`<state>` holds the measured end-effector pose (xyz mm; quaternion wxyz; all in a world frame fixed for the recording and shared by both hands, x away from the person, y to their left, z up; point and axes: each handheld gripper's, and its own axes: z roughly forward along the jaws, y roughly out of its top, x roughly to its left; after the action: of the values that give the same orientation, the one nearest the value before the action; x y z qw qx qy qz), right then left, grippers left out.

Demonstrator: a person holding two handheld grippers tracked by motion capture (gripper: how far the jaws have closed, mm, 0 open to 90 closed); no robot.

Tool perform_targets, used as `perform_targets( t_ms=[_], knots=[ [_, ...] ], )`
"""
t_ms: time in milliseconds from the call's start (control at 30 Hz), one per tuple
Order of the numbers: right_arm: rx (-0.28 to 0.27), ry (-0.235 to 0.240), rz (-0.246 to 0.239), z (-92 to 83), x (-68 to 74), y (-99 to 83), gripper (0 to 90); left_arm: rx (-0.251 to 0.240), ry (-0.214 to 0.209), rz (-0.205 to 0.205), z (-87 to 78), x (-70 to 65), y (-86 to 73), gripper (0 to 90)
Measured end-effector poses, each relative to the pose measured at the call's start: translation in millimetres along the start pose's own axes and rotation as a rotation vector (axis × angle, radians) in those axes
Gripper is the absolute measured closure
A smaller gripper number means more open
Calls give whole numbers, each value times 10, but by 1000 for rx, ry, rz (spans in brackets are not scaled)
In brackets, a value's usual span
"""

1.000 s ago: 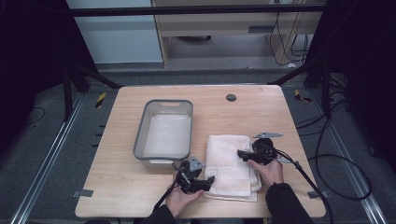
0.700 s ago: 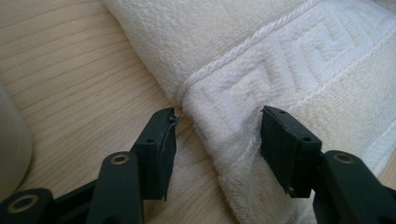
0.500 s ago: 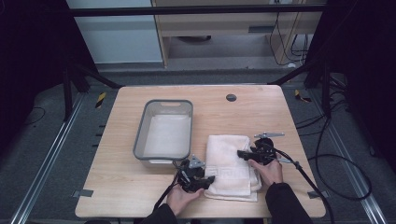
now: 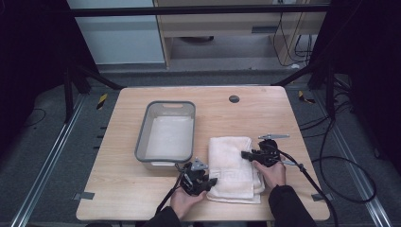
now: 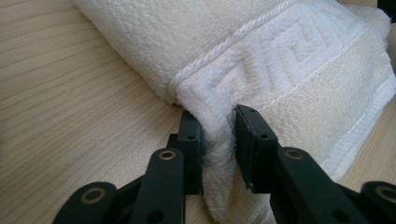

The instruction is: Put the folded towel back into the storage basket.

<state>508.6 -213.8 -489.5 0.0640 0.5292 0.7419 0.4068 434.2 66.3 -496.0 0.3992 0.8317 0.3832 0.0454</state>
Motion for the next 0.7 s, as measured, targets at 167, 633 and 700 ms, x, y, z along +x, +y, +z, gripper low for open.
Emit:
perform_targets(
  t_ms=[167,633,700],
  knots=[
    [-29,-14,-36,-72,68,20,660,-9,4,-9,-21,-5,-6,772],
    [-100,11,-70,-291,171,77,662,-49,-8,4,-146,-17,17,797],
    [-110,13,-76,-321,184,90,663,-56,-11,5,-178,-21,31,798]
  ],
)
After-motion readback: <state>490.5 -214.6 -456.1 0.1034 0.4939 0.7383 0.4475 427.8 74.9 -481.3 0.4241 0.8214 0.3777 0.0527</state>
